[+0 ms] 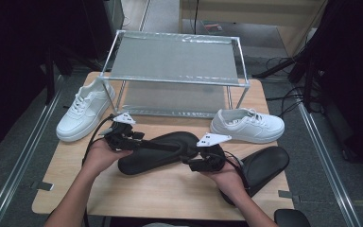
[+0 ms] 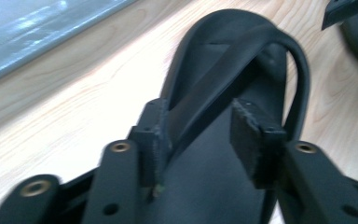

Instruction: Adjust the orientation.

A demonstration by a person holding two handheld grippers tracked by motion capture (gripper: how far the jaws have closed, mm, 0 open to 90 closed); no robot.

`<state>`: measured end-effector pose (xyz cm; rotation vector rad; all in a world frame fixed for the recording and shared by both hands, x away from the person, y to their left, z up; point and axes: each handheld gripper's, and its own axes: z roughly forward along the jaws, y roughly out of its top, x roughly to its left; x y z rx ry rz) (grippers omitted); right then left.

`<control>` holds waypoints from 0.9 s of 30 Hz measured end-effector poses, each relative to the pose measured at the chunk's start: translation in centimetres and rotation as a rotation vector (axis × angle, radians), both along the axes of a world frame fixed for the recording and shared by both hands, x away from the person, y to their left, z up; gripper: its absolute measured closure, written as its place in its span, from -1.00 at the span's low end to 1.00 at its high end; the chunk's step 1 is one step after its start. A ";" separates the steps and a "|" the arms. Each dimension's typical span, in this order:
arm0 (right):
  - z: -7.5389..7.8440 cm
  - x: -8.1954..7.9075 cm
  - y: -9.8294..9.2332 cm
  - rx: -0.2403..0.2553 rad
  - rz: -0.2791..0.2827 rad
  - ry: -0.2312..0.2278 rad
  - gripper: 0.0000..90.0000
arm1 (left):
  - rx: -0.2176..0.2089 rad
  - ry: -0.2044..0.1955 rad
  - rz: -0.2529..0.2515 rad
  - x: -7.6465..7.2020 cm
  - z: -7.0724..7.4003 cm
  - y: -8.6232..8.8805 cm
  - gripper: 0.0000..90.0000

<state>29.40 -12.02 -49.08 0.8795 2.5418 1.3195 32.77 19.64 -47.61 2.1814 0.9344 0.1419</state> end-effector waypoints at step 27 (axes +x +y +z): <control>-0.2 1.4 1.0 0.007 0.048 0.029 0.72 | -0.015 0.025 0.048 1.8 -1.8 2.6 0.91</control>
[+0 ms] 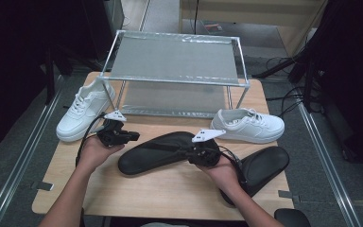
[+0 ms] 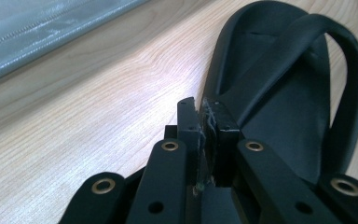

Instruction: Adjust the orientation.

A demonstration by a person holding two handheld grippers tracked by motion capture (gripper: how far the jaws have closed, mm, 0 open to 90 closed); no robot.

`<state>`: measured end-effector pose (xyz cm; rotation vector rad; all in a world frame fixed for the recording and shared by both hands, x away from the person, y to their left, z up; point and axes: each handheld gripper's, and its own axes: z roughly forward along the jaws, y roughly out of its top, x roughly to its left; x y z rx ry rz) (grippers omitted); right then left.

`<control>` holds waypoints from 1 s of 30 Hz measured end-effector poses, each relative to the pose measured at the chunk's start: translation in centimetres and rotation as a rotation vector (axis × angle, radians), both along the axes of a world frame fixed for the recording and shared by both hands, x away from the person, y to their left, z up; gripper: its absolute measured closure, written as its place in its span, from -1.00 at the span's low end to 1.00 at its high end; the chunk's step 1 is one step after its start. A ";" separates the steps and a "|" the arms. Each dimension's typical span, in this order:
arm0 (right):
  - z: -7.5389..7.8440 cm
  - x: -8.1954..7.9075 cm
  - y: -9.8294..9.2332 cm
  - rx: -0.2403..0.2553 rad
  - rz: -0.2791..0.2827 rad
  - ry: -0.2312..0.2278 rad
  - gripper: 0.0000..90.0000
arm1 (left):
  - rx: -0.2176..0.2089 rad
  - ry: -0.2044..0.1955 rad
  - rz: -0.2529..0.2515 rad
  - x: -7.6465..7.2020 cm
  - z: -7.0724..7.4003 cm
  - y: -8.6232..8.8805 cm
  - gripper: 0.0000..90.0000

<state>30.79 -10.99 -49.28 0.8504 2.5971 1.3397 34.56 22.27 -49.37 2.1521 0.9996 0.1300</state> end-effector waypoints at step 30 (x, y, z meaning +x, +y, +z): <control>-0.8 0.3 0.8 -0.025 0.006 0.038 1.00 | 0.051 0.033 -0.031 0.4 -1.7 -1.0 0.97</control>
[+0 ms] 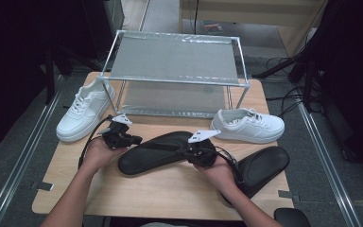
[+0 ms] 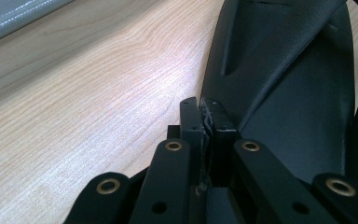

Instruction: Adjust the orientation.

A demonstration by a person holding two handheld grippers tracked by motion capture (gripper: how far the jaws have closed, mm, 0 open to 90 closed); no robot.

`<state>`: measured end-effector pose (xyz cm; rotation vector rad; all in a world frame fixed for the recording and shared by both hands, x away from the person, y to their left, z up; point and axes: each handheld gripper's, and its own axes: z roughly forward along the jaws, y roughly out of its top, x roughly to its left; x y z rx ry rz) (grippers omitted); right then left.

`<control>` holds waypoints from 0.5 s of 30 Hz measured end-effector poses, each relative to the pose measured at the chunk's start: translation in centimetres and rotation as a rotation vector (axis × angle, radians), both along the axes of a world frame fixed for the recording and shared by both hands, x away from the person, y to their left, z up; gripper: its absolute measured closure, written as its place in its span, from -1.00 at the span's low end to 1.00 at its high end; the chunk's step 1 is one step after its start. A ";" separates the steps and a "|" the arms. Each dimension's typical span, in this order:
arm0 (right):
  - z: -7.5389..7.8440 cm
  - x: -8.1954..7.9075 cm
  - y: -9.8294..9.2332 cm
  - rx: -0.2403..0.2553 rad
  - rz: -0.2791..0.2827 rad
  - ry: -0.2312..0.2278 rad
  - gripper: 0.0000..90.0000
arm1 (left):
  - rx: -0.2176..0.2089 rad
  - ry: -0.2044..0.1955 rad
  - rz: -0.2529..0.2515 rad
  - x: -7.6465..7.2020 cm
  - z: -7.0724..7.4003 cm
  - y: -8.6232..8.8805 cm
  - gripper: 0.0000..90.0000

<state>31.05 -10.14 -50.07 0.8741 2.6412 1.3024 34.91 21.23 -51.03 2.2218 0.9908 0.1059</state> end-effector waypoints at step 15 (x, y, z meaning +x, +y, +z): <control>-0.1 1.0 0.2 0.006 0.001 0.009 1.00 | -0.016 0.015 0.023 -1.7 -0.1 0.6 0.99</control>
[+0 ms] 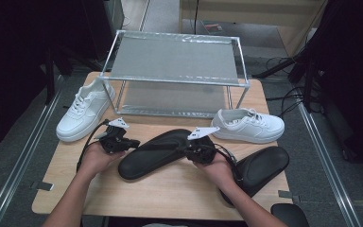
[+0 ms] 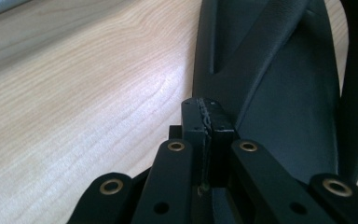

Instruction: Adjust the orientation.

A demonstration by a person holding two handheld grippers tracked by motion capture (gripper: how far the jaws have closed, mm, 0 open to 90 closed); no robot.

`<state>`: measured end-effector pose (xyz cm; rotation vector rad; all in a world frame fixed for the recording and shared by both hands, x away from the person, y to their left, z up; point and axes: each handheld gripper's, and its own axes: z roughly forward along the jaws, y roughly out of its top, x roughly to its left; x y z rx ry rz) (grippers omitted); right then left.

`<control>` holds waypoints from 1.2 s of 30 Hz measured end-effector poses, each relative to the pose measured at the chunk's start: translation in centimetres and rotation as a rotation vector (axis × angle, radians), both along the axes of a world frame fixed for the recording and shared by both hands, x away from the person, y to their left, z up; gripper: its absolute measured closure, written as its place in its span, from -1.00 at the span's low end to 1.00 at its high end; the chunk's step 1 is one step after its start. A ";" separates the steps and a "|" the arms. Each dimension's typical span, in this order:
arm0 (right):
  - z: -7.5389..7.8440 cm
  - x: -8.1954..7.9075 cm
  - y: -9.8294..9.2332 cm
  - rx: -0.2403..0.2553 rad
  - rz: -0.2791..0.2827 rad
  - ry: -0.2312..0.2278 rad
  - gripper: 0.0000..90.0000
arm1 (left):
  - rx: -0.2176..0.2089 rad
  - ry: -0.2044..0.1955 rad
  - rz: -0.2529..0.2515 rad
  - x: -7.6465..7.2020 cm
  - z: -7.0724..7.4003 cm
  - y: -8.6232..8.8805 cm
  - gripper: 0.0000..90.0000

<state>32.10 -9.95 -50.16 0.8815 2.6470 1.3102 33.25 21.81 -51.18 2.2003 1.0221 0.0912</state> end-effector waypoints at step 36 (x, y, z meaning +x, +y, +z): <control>0.1 2.1 0.1 0.005 -0.055 0.024 1.00 | 0.003 0.046 -0.036 -3.5 0.1 -1.3 1.00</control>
